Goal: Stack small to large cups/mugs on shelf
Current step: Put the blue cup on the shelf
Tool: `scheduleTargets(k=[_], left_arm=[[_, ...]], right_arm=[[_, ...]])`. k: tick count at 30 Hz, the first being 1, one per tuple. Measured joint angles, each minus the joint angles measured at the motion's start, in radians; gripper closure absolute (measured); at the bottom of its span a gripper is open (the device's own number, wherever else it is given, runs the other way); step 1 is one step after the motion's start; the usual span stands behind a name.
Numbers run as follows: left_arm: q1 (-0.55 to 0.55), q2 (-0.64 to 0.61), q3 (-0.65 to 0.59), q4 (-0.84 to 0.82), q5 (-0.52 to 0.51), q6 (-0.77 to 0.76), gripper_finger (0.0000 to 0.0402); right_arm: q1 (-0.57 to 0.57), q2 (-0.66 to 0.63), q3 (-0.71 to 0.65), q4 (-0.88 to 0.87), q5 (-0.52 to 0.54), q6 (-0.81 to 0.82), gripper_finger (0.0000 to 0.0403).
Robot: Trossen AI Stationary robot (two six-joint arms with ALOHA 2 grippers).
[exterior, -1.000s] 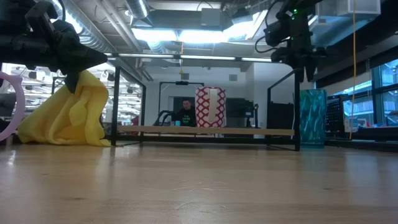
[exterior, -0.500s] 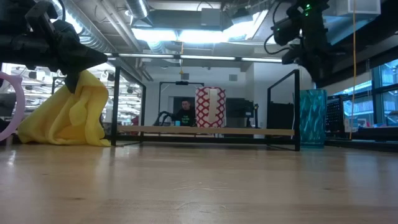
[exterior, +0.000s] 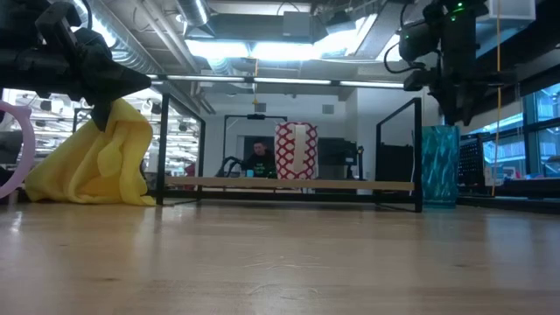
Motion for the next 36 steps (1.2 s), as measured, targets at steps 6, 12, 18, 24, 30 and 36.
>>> scheduleTargets(k=[6,12,18,24,30,36], left_arm=[[0.0,0.0,0.0,0.0,0.0,0.0,0.0388],[0.0,0.0,0.0,0.0,0.0,0.0,0.0388],[0.0,0.0,0.0,0.0,0.0,0.0,0.0388],[0.0,0.0,0.0,0.0,0.0,0.0,0.0388],[0.0,0.0,0.0,0.0,0.0,0.0,0.0388],[0.0,0.0,0.0,0.0,0.0,0.0,0.0388]], right_arm=[[0.0,-0.005,-0.016,0.018,0.028,-0.001,0.0274],[-0.002,0.004,-0.028,0.025,0.122,-0.001,0.0287],[-0.005,0.021,-0.025,0.085,0.124,-0.009,0.0284],[-0.005,0.019,-0.023,0.089,0.116,-0.027,0.0276],[-0.005,0.017,-0.023,0.087,0.115,-0.038,0.0275],[0.054,0.016,-0.044,0.075,0.121,-0.224,0.0275]])
